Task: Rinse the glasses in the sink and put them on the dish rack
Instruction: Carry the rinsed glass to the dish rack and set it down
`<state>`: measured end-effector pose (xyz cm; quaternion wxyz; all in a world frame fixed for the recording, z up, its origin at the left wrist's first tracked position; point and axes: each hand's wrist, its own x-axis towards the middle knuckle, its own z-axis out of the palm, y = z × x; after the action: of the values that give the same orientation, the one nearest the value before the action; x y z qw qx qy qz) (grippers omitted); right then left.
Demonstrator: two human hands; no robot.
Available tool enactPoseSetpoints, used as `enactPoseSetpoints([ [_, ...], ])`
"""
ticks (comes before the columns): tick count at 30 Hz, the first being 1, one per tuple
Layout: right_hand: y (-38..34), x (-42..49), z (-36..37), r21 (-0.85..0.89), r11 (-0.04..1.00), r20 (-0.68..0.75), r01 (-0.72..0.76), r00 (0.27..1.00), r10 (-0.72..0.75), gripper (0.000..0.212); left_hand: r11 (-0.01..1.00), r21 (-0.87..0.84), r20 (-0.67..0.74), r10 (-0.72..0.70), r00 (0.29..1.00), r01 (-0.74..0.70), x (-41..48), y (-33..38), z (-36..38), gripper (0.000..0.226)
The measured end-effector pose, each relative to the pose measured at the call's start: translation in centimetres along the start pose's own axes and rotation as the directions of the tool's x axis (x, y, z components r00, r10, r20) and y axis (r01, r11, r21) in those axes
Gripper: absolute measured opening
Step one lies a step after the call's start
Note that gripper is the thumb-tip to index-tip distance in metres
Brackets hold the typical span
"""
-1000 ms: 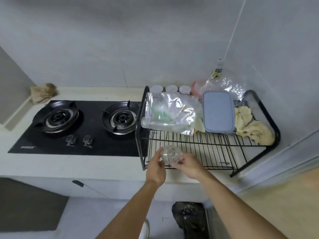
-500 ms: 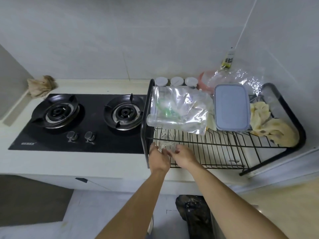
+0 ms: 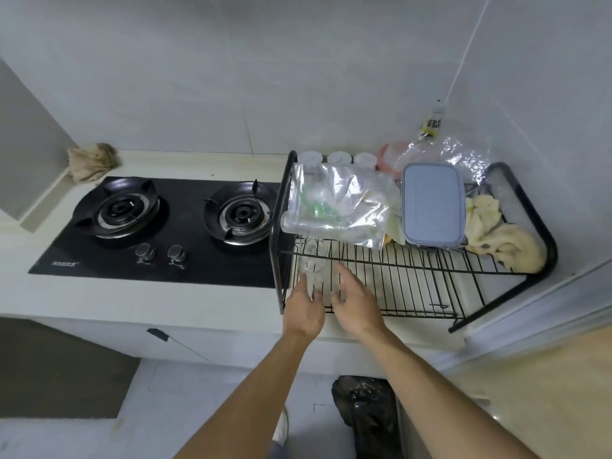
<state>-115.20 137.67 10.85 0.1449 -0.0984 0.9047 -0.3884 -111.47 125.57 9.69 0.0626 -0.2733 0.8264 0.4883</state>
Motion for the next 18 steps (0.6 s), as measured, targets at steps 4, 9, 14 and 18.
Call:
enactPoseSetpoints([
  [4, 0.2, -2.5, 0.0, -0.062, 0.977, -0.033, 0.205, 0.978, -0.208, 0.05, 0.988, 0.034, -0.067, 0.151, 0.986, -0.149, -3.8, -0.4, -1.9, 0.054],
  [9, -2.8, -5.6, 3.1, -0.021, 0.941, 0.042, 0.338, 0.94, -0.337, 0.033, 0.981, 0.116, -0.18, 0.173, 0.968, -0.154, -8.5, -3.7, -6.3, 0.051],
  [14, -7.3, -9.2, 8.4, -0.063, 0.903, 0.271, 0.425, 0.878, -0.395, 0.043, 0.989, 0.142, -0.319, 0.091, 0.943, -0.048, -13.7, -10.0, -12.3, 0.054],
  [18, -12.3, -12.8, 14.1, -0.1, 0.85, 0.453, 0.518, 0.784, -0.424, 0.053, 0.989, 0.132, -0.401, -0.011, 0.916, 0.07, -18.1, -16.9, -18.5, 0.06],
])
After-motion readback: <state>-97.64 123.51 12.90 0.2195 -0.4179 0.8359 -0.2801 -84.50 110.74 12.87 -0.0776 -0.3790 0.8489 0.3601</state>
